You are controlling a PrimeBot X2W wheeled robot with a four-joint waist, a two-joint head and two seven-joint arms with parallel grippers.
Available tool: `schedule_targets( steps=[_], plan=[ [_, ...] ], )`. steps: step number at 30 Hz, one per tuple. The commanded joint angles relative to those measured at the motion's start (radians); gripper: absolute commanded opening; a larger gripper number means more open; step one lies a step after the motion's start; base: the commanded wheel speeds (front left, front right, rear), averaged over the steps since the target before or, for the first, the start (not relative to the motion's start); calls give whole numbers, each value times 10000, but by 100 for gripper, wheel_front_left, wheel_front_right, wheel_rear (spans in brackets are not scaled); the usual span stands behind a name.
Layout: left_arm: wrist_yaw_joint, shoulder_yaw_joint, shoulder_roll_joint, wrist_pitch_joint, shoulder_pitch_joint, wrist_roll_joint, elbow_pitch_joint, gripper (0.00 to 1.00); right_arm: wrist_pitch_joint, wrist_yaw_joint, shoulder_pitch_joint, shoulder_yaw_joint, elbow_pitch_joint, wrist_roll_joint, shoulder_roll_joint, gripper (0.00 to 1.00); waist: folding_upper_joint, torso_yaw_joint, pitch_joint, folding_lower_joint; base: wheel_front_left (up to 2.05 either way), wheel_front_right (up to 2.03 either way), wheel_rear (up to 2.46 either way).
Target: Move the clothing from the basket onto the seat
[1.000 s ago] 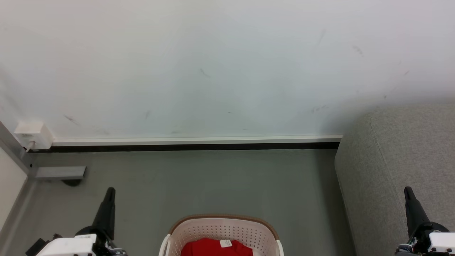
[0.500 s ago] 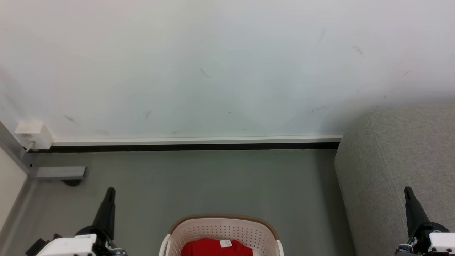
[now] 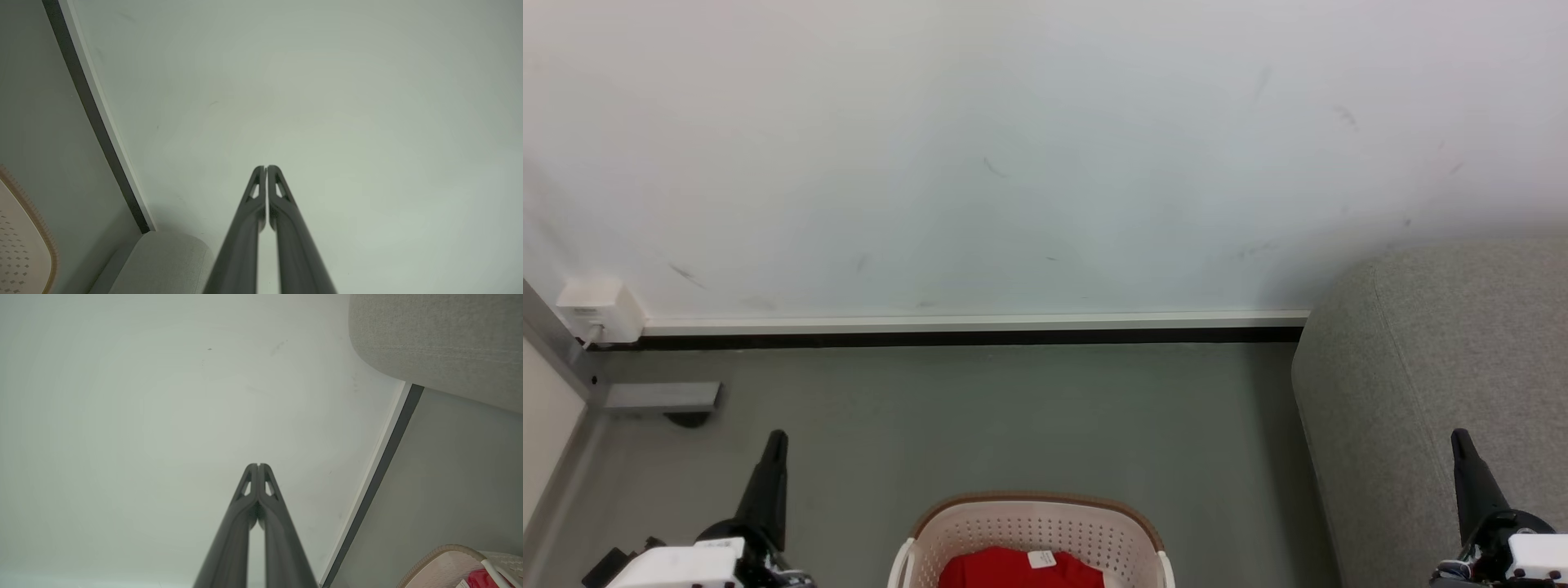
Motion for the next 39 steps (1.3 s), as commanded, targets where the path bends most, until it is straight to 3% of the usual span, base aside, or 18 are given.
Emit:
schedule_targets(
  steps=[1,39],
  plan=[
    [-21,13,67,42,-58,-142,-24,0,32,-20,-69,-39,5,-69,2,0,0,0,0,0,0,0,0],
    [-21,13,68,42,-58,-142,-24,0,32,-20,-70,-39,5,-69,2,0,0,0,0,0,0,0,0]
  ],
)
